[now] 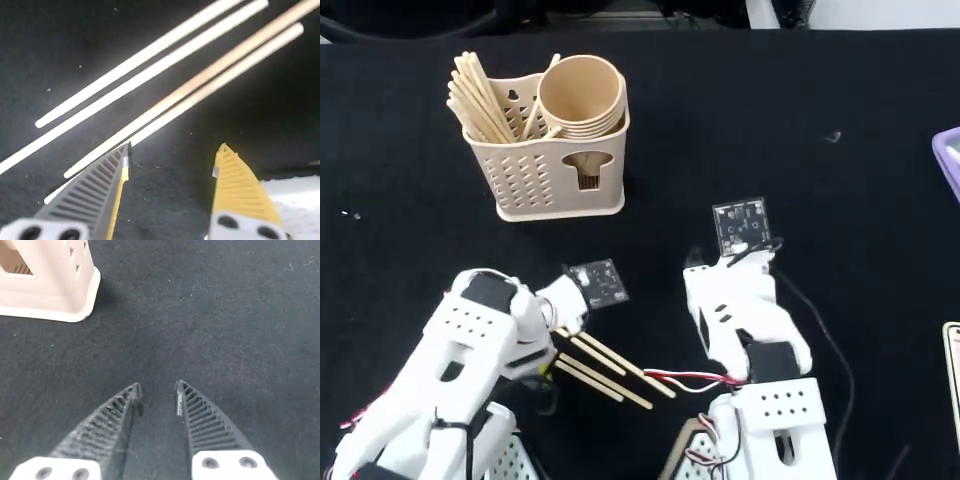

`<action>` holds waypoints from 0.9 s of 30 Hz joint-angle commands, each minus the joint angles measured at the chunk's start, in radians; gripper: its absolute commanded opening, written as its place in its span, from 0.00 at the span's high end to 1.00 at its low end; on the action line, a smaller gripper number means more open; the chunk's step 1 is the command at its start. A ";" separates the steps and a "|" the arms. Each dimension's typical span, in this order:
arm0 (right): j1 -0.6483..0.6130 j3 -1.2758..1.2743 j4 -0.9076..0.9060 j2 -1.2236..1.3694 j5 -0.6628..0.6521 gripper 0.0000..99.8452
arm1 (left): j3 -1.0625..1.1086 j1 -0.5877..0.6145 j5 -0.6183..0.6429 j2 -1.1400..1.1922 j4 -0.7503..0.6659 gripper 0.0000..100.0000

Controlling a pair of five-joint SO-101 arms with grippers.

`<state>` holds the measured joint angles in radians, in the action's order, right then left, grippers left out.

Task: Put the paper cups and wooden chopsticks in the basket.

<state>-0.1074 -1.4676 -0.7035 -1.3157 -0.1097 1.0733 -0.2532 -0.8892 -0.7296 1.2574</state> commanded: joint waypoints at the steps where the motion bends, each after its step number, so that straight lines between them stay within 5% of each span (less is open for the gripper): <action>1: 0.021 0.031 0.021 -0.021 -0.002 0.89 | -0.001 -0.013 -0.048 0.038 -0.064 0.72; 11: 0.028 0.030 0.021 -0.021 -0.002 0.89 | 0.035 0.002 -0.052 0.244 -0.325 0.72; 27: 0.028 0.033 0.023 -0.021 -0.003 0.89 | 0.096 -0.015 -0.054 0.219 -0.330 0.89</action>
<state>-0.1059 -1.4676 -0.7035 -1.3157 -0.1097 1.1454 -0.2654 -0.9321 -0.4687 0.9459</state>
